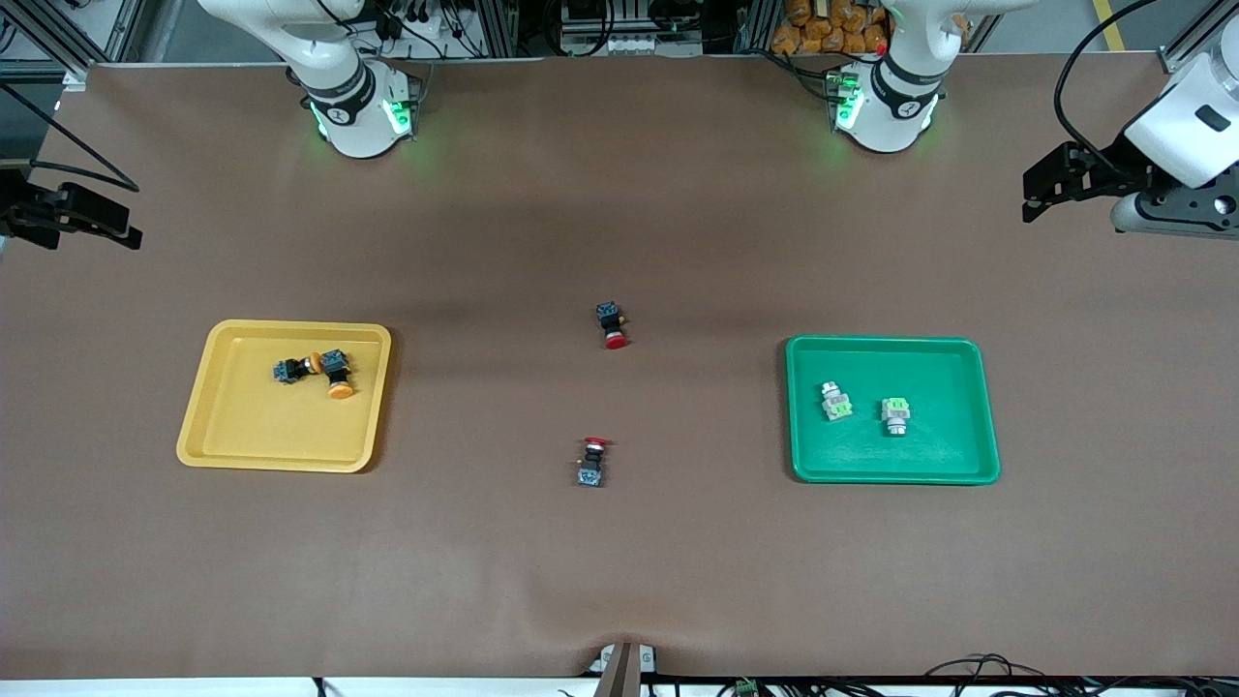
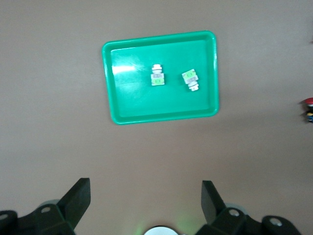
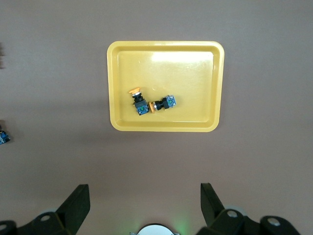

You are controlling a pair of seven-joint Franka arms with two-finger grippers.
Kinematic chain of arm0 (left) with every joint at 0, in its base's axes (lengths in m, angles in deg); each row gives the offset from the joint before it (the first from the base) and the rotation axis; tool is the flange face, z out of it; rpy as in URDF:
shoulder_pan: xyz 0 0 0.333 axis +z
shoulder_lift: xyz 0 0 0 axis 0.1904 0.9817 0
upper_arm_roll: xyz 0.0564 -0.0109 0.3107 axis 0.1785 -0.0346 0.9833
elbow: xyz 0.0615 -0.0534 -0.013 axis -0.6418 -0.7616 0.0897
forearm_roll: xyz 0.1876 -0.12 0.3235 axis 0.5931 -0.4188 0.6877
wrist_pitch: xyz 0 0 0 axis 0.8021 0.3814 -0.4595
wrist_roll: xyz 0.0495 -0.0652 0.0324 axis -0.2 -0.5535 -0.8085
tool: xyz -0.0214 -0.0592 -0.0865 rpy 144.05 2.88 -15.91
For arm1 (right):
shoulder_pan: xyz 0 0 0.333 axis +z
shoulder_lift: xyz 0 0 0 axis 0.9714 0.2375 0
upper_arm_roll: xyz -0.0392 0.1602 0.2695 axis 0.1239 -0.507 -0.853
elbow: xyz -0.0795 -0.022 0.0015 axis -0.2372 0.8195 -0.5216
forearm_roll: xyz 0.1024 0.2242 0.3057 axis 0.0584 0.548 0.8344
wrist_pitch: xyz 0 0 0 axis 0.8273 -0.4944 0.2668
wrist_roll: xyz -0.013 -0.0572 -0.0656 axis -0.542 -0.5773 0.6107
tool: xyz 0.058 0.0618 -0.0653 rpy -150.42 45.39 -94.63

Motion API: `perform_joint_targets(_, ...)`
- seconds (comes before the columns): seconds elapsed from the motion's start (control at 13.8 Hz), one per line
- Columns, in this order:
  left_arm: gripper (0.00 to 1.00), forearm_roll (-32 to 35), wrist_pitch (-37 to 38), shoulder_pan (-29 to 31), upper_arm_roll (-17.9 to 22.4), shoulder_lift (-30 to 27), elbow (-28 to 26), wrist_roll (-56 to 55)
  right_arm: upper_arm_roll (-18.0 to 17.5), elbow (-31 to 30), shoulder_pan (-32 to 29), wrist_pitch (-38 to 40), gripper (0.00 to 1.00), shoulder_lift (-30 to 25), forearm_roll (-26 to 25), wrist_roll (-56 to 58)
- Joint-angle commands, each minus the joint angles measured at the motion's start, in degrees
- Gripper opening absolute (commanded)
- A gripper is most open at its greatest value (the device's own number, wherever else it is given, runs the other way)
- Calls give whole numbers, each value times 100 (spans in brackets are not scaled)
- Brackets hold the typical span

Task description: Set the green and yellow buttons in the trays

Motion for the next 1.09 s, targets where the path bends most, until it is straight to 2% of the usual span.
perform_joint_targets(0.0,100,-190,42,10,27,19,44,-289,-70,112,-78,23,100,11,103,-56)
perform_joint_targets(1.01,100,-120,51,19,45,46,53,-289,-61,103,-104,40,100,20,112,-56)
